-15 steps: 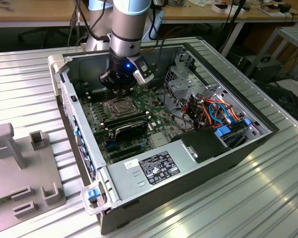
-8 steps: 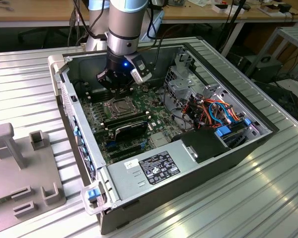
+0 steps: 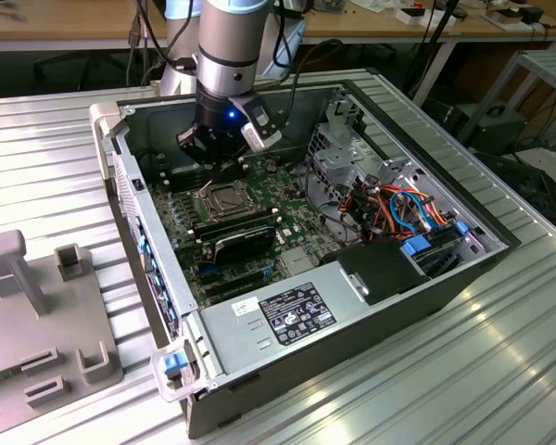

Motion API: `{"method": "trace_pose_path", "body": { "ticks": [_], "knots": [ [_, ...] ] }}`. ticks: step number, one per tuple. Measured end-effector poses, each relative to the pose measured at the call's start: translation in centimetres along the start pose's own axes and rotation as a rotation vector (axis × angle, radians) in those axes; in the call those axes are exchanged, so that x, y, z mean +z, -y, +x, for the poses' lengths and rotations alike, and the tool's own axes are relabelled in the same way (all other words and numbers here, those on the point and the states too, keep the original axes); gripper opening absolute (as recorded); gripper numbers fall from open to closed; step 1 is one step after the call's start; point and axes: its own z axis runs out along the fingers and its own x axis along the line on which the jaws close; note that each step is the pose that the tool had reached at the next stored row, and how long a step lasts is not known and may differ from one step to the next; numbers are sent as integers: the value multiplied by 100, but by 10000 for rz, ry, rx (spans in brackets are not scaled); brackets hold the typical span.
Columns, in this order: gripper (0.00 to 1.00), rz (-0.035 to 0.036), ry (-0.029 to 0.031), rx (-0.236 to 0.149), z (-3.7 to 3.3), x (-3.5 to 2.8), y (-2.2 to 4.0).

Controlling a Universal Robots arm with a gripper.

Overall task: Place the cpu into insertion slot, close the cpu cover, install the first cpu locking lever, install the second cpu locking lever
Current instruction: 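Install the first cpu locking lever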

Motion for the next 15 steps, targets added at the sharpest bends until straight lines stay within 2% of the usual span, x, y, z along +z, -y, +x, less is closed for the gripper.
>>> {"method": "trace_pose_path", "body": {
  "ticks": [6, 15],
  "knots": [
    [11, -1, 4, -1, 19, -78, -6],
    [11, -1, -3, -188, 19, -79, -13]
  ]
}}
